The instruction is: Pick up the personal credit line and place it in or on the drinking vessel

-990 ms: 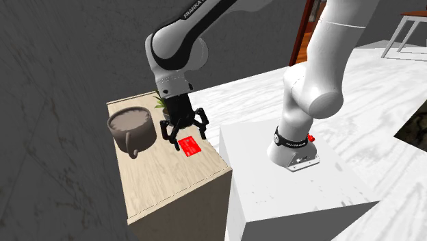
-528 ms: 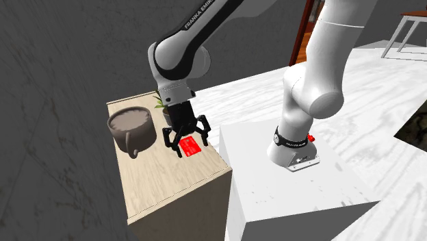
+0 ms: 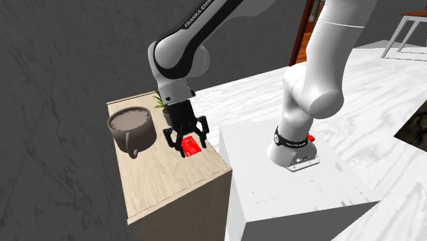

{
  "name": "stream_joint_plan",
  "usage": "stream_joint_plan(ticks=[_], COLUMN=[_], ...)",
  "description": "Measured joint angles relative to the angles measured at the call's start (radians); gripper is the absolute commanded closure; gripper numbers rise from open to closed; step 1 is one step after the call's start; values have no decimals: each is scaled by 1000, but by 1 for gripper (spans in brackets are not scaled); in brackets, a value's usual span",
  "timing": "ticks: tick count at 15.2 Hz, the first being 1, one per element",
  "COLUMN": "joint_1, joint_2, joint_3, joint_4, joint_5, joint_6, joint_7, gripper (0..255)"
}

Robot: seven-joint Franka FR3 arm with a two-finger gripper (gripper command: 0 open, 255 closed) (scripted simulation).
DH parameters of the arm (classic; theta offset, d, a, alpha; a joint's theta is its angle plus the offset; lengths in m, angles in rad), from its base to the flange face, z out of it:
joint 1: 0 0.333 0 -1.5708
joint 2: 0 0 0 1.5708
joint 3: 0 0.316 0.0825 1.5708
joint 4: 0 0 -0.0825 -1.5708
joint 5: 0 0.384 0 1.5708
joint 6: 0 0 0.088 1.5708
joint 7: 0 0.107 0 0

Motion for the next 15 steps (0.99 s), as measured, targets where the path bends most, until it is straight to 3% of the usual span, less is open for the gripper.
stream_joint_plan(ticks=[8, 15], joint_1=[0, -4], joint_2=[-10, -69], joint_3=[0, -3], joint_4=[4, 35], joint_5=[-3, -26], joint_6=[-8, -89], joint_7=[8, 54], gripper=[255, 255])
